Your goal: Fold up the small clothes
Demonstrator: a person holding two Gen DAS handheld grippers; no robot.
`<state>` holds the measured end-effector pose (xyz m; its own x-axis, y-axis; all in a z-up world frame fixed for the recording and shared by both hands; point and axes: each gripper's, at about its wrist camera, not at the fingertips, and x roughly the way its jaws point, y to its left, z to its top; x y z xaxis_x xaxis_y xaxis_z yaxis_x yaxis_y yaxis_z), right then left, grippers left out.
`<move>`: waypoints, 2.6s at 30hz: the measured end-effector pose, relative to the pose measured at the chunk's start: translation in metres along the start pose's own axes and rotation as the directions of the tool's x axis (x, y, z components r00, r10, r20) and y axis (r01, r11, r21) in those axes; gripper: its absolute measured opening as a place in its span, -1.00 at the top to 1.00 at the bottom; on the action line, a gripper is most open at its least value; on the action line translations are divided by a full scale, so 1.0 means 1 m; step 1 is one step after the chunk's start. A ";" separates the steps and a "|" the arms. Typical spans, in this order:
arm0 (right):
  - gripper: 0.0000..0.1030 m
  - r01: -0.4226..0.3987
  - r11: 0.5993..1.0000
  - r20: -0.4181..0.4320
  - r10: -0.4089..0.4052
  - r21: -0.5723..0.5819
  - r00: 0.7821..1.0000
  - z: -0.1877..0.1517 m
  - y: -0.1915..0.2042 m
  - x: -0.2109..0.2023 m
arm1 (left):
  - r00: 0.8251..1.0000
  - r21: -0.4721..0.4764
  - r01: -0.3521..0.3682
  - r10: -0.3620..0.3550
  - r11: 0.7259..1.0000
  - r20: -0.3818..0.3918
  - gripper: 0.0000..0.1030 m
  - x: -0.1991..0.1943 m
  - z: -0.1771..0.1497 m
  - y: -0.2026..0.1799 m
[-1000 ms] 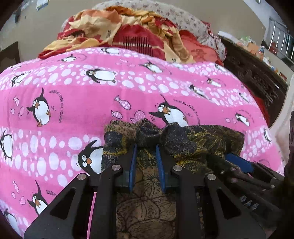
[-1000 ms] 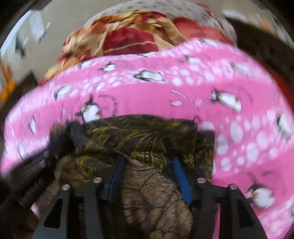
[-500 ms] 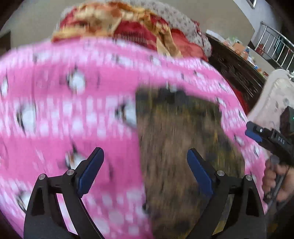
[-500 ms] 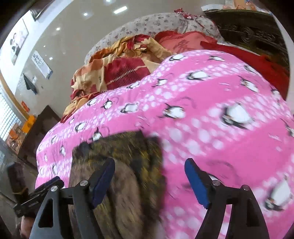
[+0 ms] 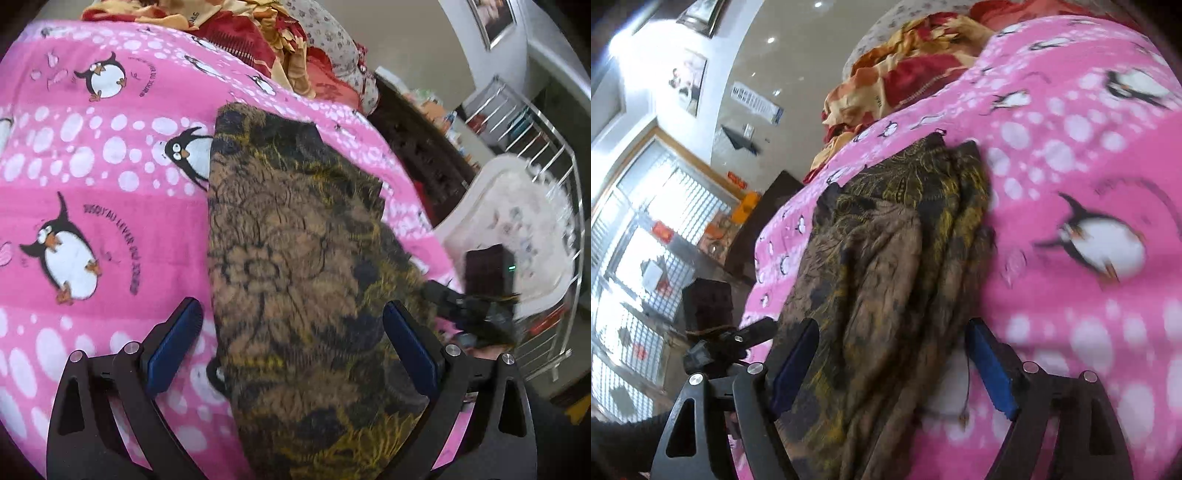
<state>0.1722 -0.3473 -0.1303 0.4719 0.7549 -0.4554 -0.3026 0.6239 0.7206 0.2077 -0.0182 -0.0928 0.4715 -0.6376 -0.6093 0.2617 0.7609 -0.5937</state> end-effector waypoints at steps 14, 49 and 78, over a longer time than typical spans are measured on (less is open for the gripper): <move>0.05 -0.070 0.997 -0.042 0.069 -0.026 0.997 0.034 -0.006 0.039 | 0.998 -0.038 0.066 -0.066 0.997 -0.012 -0.24 0.007 0.009 0.008; 0.37 -0.070 0.998 -0.111 0.070 0.005 0.991 0.008 0.106 0.158 | 0.969 -0.023 -0.236 0.237 0.971 0.062 0.18 -0.112 0.005 0.118; 0.33 0.469 0.736 0.102 -0.486 -0.489 0.868 -0.067 0.254 0.113 | 0.865 -0.045 -0.477 0.478 0.878 0.149 -0.40 -0.072 -0.011 0.097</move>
<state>0.0935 -0.0897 -0.0338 0.6410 0.3315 -0.6923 -0.4059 0.9119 0.0609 0.1892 0.1002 -0.1121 0.6589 -0.1697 -0.7328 -0.0331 0.9668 -0.2536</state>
